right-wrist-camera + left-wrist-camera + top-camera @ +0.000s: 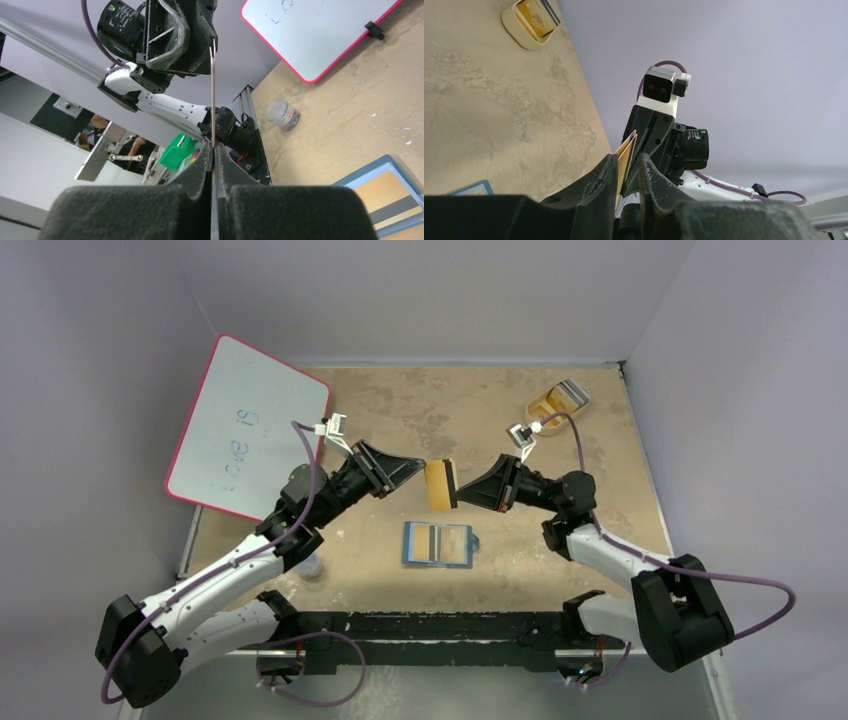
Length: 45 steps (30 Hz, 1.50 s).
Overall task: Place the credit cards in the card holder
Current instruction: Pick up the credit card from the center of the board.
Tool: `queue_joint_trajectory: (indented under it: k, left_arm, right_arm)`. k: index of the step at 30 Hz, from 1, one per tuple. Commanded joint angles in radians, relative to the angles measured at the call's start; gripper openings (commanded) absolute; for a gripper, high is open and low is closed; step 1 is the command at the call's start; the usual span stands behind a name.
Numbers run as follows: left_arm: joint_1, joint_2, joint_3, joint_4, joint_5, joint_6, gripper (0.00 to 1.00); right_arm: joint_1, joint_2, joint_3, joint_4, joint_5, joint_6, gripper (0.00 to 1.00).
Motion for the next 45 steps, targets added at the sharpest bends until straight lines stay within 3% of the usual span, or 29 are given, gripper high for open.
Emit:
queue_joint_trajectory:
  k: [1,6,11,15,23,29,45]
  left_arm:
    - [0.000,-0.019,-0.003,0.010,-0.004,0.022,0.24]
    - [0.001,-0.058,-0.032,-0.075,-0.081,0.053,0.39]
    - [0.000,-0.063,-0.038,-0.063,-0.081,0.046,0.41]
    - [-0.001,-0.060,-0.043,-0.047,-0.070,0.048,0.26]
    - [0.001,-0.070,-0.047,-0.043,-0.066,0.039,0.20]
    - [0.000,-0.066,-0.053,-0.018,-0.063,0.018,0.21]
    - [0.000,-0.082,-0.110,0.104,-0.037,-0.069,0.19]
  right_arm:
    - [0.013,0.013,0.001,0.125,-0.024,0.035,0.00]
    - [0.026,0.002,0.022,0.036,-0.003,-0.018,0.00]
    - [0.052,0.019,0.036,0.031,-0.014,-0.032,0.00]
    - [0.057,0.032,0.025,0.051,-0.017,-0.027,0.00]
    - [0.058,0.069,0.004,0.160,-0.024,0.019,0.00]
    - [0.057,0.119,-0.007,0.305,-0.050,0.091,0.00]
    - [0.057,0.119,-0.018,0.367,-0.047,0.128,0.00]
